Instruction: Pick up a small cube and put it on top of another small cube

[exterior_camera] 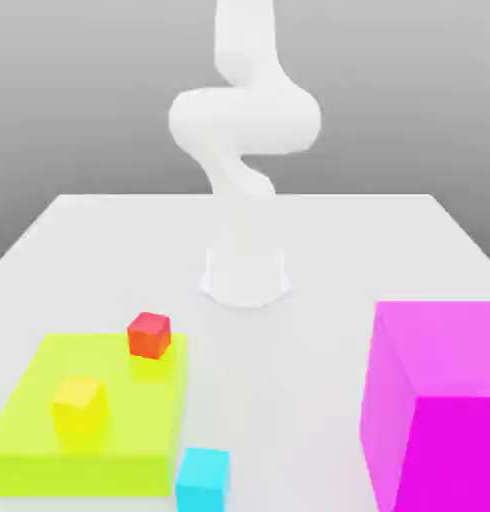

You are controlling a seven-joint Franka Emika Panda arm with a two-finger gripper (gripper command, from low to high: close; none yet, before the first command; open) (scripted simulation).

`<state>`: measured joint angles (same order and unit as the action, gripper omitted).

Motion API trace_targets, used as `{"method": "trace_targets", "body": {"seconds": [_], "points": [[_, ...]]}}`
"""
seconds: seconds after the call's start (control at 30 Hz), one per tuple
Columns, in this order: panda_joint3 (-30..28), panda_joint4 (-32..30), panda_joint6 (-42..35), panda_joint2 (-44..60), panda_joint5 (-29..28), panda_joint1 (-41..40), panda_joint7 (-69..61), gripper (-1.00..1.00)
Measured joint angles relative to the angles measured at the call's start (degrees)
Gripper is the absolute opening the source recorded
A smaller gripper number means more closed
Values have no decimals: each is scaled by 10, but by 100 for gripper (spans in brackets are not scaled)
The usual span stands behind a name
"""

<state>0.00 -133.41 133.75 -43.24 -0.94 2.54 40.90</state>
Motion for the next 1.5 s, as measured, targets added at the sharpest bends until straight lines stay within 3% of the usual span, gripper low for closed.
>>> {"method": "trace_targets", "body": {"seconds": [0.73,1.07,1.37,1.5], "points": [[99,-215,287,305,-186,278,-546,0],[50,-253,303,385,-98,334,-801,0],[41,-280,306,449,-9,330,-1021,0],[42,-282,336,490,-12,332,-1064,0]]}}
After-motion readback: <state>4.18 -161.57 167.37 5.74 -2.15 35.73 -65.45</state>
